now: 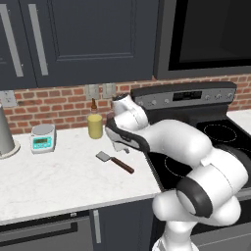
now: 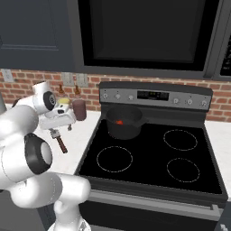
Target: Put the tomato and broccoli in the pot. Retrieve the spatula and lightly stir the vegetables in the pot.
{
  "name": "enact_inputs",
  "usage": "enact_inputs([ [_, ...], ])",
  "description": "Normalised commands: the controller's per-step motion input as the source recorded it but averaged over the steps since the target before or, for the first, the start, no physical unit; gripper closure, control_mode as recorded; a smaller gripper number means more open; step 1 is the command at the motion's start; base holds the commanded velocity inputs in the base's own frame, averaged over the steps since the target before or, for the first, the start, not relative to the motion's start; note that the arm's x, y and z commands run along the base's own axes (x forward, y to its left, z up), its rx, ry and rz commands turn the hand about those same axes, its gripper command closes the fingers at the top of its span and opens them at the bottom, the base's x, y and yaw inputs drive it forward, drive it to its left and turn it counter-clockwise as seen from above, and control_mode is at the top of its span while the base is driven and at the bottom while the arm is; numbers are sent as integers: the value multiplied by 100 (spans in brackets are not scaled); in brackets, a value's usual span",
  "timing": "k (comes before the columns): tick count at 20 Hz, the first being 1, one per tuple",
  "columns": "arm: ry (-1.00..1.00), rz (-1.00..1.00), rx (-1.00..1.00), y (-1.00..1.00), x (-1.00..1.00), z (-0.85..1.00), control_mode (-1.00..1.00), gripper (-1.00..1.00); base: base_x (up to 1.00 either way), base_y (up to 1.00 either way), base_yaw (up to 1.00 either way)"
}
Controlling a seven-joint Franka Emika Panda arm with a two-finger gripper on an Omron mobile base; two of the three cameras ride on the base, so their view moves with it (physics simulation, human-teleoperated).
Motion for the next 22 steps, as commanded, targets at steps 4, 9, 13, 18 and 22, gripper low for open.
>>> enact_inputs([
  [4,4,12,-1,13,0,-26,-100,-100,0,0,0],
  [9,4,10,-1,0,6,-33,-100,-100,0,0,0],
  [13,4,8,0,0,0,-37,-100,-100,0,0,0],
  [18,4,2,10,0,-2,-38,-100,-100,0,0,0],
  [22,0,0,21,0,-20,-22,-100,-100,0,0,0],
])
